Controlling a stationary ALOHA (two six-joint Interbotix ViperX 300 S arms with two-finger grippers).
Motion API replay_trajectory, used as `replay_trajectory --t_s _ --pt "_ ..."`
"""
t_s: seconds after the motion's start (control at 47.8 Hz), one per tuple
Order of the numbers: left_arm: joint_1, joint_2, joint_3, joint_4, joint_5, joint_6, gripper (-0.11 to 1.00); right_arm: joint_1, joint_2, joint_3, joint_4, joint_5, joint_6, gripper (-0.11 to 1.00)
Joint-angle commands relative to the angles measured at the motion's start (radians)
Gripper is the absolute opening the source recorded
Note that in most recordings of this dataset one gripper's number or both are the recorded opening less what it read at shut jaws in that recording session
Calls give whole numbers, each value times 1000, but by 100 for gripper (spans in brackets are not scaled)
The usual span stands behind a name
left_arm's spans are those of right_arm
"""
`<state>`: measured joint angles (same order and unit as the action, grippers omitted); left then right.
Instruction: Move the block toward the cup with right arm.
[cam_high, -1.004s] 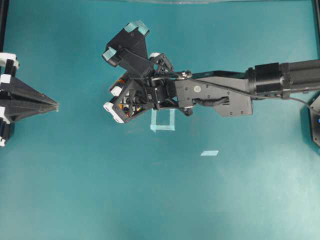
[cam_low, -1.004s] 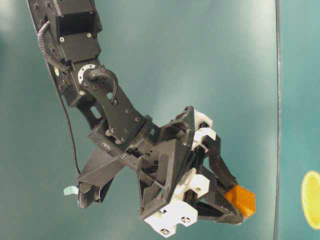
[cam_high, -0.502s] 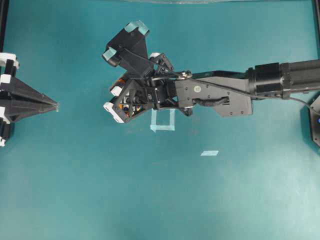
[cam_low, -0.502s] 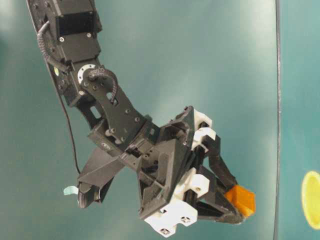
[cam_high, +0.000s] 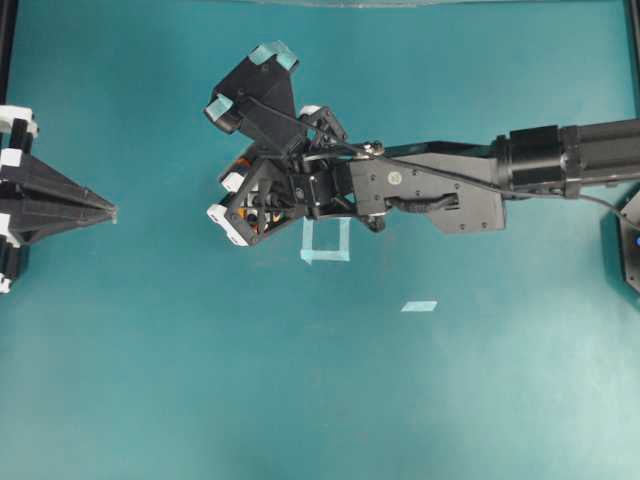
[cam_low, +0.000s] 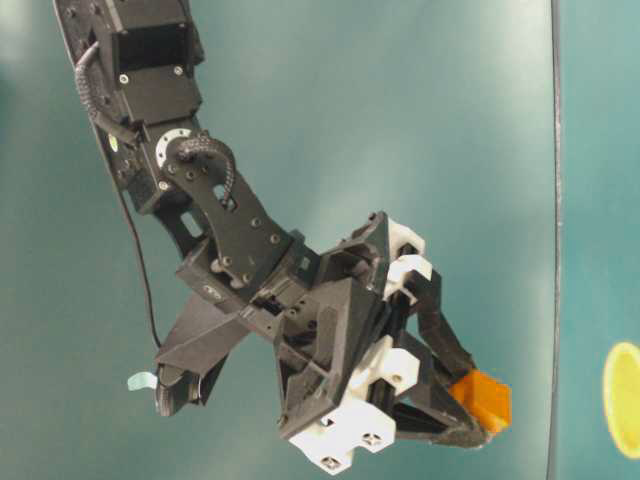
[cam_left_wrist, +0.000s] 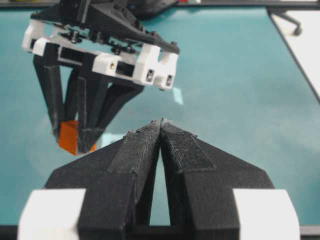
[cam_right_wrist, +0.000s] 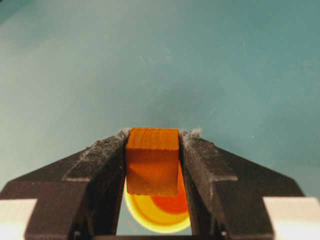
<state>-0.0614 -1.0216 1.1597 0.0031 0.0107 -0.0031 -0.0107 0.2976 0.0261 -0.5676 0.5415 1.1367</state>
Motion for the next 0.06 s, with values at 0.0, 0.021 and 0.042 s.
replay_trajectory --t_s 0.0,0.021,0.042 --pt "-3 5 -29 2 -5 0 7 -3 -26 -26 -6 -3 0 41" --pt "-3 5 -29 3 -5 0 7 -3 -25 -25 -5 -5 2 41" --pt "-3 5 -29 3 -5 0 7 -3 -26 -25 -5 -5 0 41"
